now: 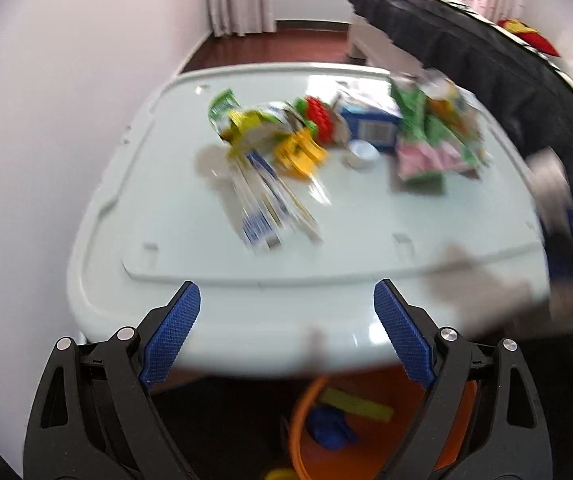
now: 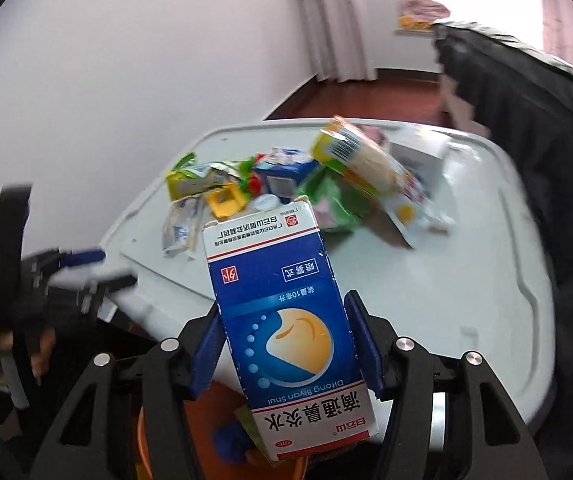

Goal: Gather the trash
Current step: 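Grasp the blue-white medicine carton from the table with the right gripper, then grasp the clear plastic packet with the left gripper while the right gripper holds the carton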

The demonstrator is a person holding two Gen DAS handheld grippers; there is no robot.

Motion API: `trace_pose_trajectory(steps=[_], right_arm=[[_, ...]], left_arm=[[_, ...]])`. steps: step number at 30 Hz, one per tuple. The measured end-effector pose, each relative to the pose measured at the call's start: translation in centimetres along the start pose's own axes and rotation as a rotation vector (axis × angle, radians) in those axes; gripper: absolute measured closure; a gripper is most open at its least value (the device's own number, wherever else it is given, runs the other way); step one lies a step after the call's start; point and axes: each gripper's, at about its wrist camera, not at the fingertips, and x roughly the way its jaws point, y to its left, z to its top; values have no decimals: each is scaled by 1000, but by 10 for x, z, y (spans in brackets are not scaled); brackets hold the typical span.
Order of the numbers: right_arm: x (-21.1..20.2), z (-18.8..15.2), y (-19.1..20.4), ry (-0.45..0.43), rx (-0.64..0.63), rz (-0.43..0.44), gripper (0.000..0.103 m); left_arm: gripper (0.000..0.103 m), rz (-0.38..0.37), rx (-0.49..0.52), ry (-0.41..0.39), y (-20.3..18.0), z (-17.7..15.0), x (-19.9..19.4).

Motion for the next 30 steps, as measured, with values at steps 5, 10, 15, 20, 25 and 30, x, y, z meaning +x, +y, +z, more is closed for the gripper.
trace_pose_trajectory(steps=[5,10,15,20,25,30], right_arm=[[-3,-29,0,-33,93,-23,46],[10,-45,8,-27,85,-38,46],[11,-44,8,-42,76,-31,46],[18,-43,5,-32,79,-37,46],[22,-43,2,-19,84,-32,46],[23,-42,3,-24,83,-33,45]], left_arm=[[17,44,-49,-20,5,24,17],[17,68,-88,-11,7,40,39],[17,91,-152,37,17,49,67],[17,122,-206,65,29,59,91],[17,150,-217,66,33,62,107],[54,165,-163,-13,23,56,102]])
